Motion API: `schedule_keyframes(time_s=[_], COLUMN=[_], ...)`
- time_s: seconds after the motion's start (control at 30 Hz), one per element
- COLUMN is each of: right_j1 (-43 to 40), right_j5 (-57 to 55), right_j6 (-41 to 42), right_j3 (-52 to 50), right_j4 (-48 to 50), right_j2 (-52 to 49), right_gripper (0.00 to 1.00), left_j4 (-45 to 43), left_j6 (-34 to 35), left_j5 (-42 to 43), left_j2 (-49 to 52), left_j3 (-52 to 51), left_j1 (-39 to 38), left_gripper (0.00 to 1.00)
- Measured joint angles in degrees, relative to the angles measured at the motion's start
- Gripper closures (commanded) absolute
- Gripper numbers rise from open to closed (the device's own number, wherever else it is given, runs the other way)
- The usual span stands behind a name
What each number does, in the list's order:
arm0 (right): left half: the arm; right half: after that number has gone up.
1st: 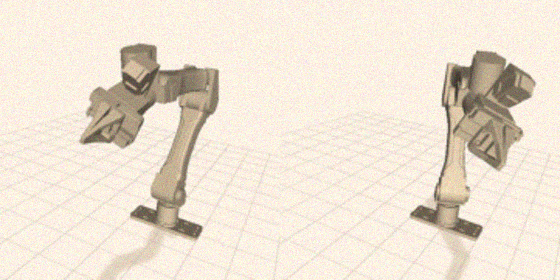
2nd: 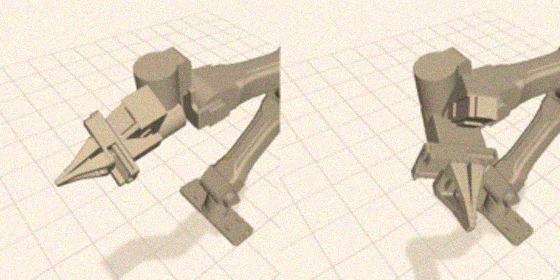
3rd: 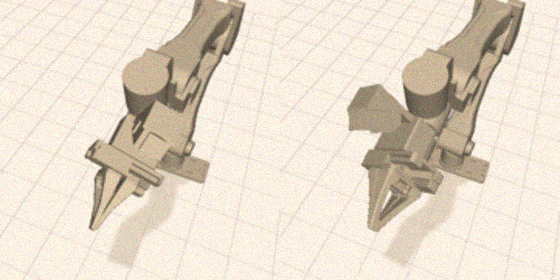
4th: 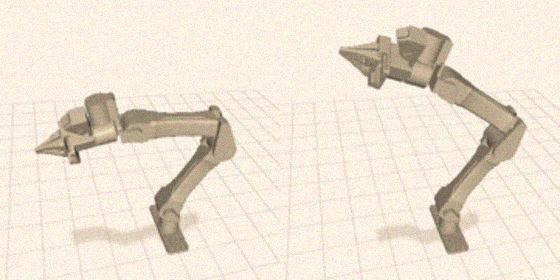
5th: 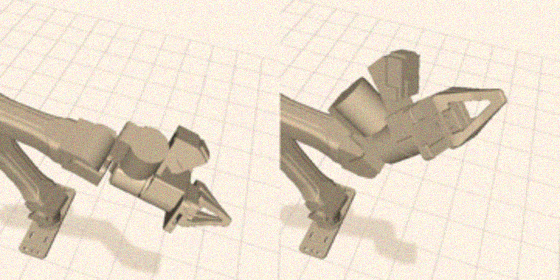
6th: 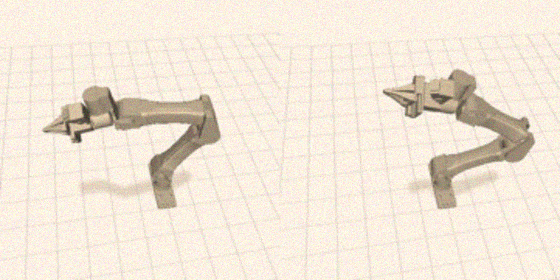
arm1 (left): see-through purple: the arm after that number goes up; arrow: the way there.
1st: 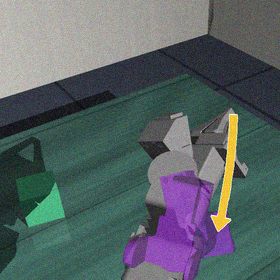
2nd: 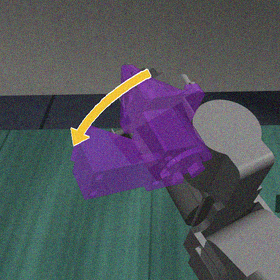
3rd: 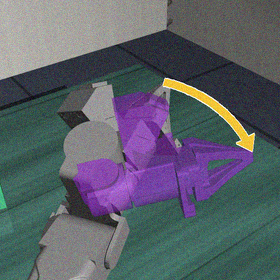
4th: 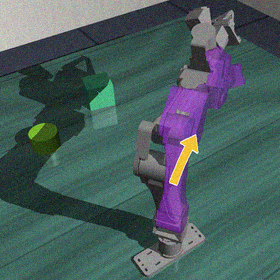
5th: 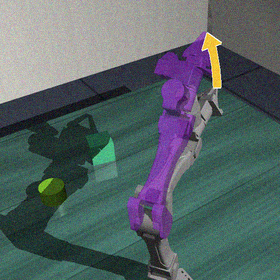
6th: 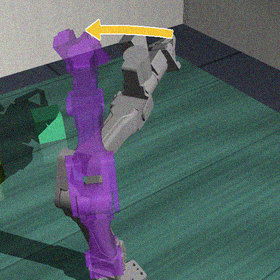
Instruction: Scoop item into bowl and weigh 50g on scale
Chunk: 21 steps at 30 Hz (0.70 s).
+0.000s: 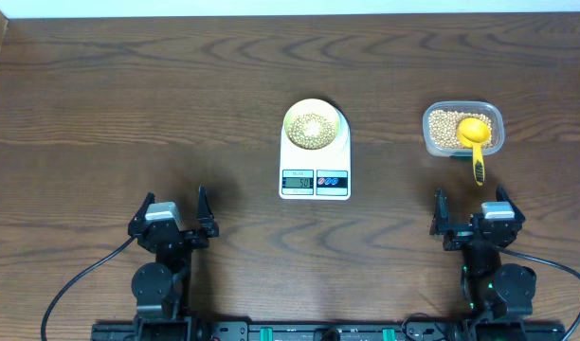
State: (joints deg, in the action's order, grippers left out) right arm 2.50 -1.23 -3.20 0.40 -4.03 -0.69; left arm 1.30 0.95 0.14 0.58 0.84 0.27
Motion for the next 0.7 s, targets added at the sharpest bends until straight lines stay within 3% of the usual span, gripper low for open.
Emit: schedule_keyframes(time_s=[0.7], right_j1=[0.0], right_j5=[0.0], right_j6=[0.0], right_j3=[0.0], right_j4=[0.0], right_j2=[0.0], right_gripper=[0.01], left_j4=[0.22], left_j6=[-3.41], left_j5=[1.07], left_j2=[0.0], left_j3=[0.11], left_j1=[0.81], left_gripper=[0.06])
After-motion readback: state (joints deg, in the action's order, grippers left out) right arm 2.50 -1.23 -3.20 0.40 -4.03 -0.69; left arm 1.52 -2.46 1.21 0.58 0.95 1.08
